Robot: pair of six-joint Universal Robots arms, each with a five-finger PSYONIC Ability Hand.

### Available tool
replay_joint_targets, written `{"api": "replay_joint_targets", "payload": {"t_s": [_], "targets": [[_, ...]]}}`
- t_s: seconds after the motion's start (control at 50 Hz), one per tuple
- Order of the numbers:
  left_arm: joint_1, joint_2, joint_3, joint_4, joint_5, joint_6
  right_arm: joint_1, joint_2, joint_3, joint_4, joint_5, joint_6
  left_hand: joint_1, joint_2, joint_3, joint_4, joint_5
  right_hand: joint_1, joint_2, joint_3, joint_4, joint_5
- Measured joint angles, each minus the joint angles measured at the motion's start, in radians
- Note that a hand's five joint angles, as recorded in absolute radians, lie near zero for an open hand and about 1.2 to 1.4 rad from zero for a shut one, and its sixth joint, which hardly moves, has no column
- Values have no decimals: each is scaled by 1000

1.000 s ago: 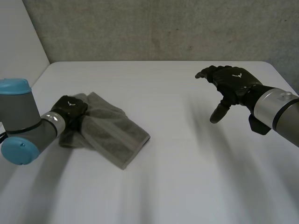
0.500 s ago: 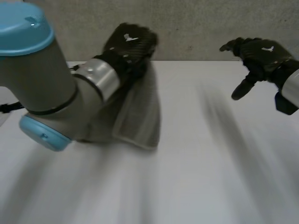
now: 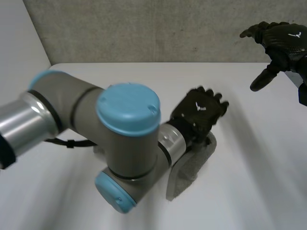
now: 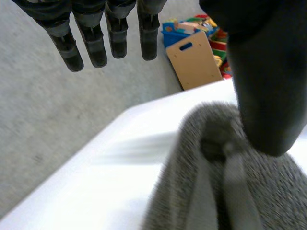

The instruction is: Fold the towel.

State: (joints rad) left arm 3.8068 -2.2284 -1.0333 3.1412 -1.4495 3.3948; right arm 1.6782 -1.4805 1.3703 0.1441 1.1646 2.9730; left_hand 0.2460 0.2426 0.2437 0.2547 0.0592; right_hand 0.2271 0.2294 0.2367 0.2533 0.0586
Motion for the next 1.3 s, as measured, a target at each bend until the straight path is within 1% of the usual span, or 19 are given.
{"api": "replay_joint_targets", "payload": {"t_s": [0.06,0.12,0.24,0.34,0.42,0.5,0.58,0.62,0.78,0.88,0.98,1.06,1.1,1.12,1.14,1.16,1.24,1.26,1.3], "targets": [[33,49,-5,-1,-2,2,4,0,2,3,-2,2,0,0,0,0,0,0,0,0,0,0],[98,102,-19,-2,-1,1,7,0,4,7,-4,5,0,0,0,0,0,0,0,0,0,0],[277,197,-61,-7,11,3,11,-6,10,24,-4,11,0,0,0,0,0,0,0,0,0,0],[409,212,-78,-25,33,6,33,-26,23,40,0,24,0,0,0,0,0,0,0,0,0,0],[512,177,-79,-49,85,7,83,-38,48,47,4,46,0,0,0,0,0,0,0,0,0,0],[579,104,-60,-83,165,6,160,-30,86,43,24,60,0,0,0,0,0,0,0,0,0,0],[605,27,-23,-111,223,5,239,9,116,30,66,59,0,0,0,0,0,0,0,0,0,0],[613,-29,13,-125,250,6,300,51,132,8,112,53,0,0,0,0,0,0,0,0,0,0],[614,-212,184,-176,274,12,480,205,157,-112,290,12,0,0,0,0,1,0,0,0,0,0],[614,-295,281,-246,271,26,526,287,160,-158,334,-4,29,29,26,5,46,0,0,0,0,0],[617,-335,325,-295,260,76,551,362,152,-200,342,-10,54,55,51,28,73,14,9,5,2,5],[623,-346,331,-307,242,138,558,413,142,-239,343,-27,138,139,136,119,155,190,184,172,153,184],[626,-347,330,-307,222,168,556,433,137,-256,343,-43,217,224,223,209,230,358,365,353,335,362],[627,-347,329,-307,211,180,555,439,135,-261,344,-51,299,306,304,293,296,493,499,484,467,492],[627,-346,329,-307,205,185,554,441,134,-263,344,-54,334,340,338,328,335,555,562,545,527,541],[628,-346,328,-306,191,195,551,444,133,-266,344,-61,451,450,445,437,434,681,682,665,647,675],[628,-338,323,-304,162,209,541,433,137,-269,342,-69,706,722,701,698,696,996,988,967,944,989],[629,-334,319,-305,158,210,537,425,140,-269,340,-68,736,752,728,731,734,1059,1044,1025,1011,1061],[630,-321,311,-305,153,209,525,404,148,-268,336,-63,752,767,744,751,756,1092,1063,1063,1059,1101]]}}
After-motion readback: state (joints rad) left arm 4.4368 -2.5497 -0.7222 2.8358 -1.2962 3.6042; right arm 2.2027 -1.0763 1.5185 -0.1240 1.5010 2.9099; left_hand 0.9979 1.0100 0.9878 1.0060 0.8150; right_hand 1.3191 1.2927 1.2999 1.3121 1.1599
